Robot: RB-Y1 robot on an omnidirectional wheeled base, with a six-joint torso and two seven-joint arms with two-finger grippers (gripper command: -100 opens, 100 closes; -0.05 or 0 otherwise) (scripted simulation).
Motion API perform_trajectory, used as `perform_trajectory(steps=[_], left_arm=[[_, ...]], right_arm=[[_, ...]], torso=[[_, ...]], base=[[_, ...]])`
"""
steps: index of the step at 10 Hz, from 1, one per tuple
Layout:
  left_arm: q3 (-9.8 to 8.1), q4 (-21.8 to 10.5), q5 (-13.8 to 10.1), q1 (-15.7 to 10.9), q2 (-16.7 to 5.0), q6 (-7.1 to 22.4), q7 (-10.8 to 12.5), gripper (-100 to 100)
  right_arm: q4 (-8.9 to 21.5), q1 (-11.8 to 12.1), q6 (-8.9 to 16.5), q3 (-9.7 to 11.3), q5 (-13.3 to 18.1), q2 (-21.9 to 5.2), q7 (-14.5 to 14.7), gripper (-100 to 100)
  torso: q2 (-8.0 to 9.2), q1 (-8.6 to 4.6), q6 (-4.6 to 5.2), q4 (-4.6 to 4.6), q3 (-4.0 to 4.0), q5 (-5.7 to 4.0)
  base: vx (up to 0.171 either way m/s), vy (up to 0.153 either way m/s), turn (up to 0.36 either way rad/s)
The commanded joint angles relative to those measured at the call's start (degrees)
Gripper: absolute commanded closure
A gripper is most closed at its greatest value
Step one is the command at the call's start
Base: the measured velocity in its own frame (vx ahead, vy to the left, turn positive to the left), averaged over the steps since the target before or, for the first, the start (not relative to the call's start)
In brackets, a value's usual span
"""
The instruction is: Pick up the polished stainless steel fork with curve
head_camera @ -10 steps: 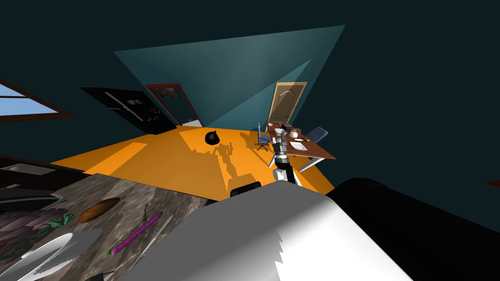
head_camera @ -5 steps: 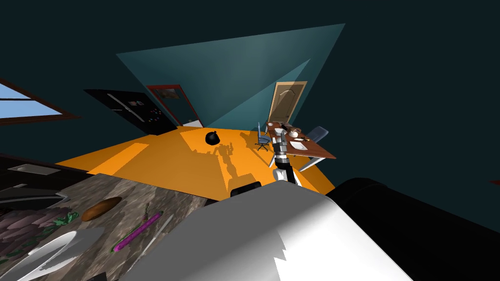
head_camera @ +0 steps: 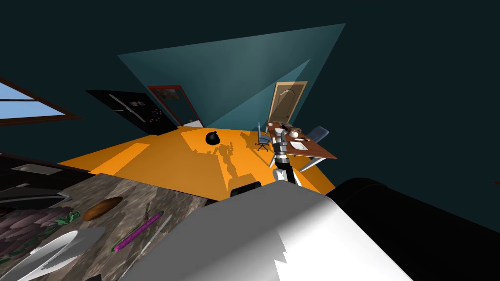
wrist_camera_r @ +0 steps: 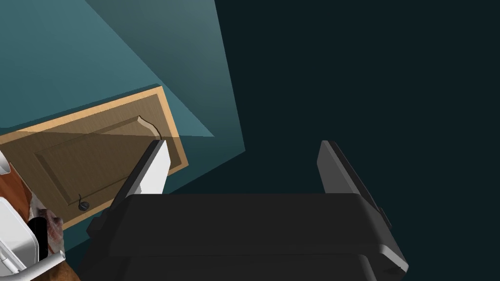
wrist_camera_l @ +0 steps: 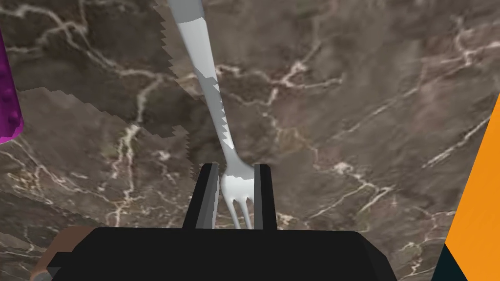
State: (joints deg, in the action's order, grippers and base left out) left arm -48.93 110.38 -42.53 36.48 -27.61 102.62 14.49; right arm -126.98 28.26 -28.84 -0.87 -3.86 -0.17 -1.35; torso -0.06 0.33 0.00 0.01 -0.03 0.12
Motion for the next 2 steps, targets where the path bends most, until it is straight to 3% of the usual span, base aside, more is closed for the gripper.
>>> perform_trajectory(steps=[1, 2], left_arm=[[0.00, 0.0, 0.0, 0.0, 0.0, 0.0, 0.0, 100], [-0.10, 0.1, -0.1, 0.0, 0.0, 0.2, 0.0, 0]], right_arm=[[0.0, 0.0, 0.0, 0.0, 0.0, 0.0, 0.0, 0], [0.0, 0.0, 0.0, 0.0, 0.0, 0.0, 0.0, 0]], torso=[[0.00, 0.00, 0.00, 0.00, 0.00, 0.00], [0.02, 0.00, 0.01, 0.00, 0.01, 0.03]], base=[[0.008, 0.008, 0.001], [0.000, 0.000, 0.000]])
